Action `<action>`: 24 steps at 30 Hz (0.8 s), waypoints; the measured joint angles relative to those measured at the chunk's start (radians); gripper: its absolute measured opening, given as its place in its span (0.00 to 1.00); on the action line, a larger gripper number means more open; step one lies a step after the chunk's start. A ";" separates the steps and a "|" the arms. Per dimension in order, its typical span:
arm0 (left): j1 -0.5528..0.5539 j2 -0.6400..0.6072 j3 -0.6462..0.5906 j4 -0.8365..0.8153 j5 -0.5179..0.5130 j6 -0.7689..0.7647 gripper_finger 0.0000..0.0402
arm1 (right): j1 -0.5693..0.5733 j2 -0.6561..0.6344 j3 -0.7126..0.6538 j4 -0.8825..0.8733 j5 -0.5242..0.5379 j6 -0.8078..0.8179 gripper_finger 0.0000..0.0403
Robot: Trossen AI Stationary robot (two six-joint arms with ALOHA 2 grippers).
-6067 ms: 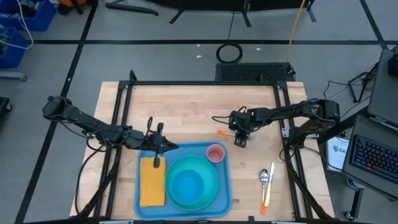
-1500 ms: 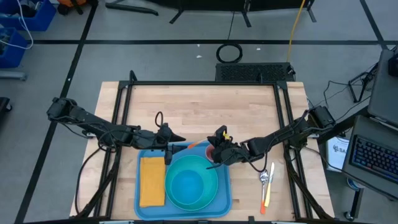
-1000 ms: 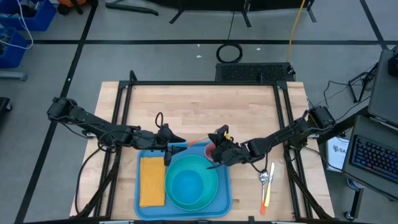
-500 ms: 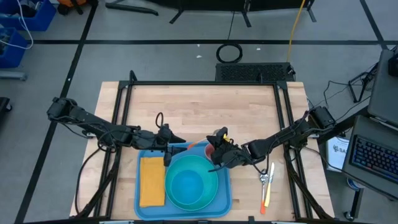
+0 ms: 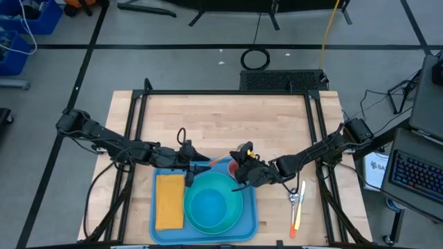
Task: Set up tray
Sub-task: Put the orange fork on the yellow table napkin
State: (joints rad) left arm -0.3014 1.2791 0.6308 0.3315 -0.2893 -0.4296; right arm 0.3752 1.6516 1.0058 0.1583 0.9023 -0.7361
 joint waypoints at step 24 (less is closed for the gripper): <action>0.003 0.000 -0.005 -0.043 -0.043 0.007 0.03 | 0.003 -0.001 -0.001 0.019 -0.032 -0.001 0.00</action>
State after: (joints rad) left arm -0.2979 1.2789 0.6262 0.2882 -0.3323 -0.4224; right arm 0.3782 1.6505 1.0050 0.1774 0.8704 -0.7372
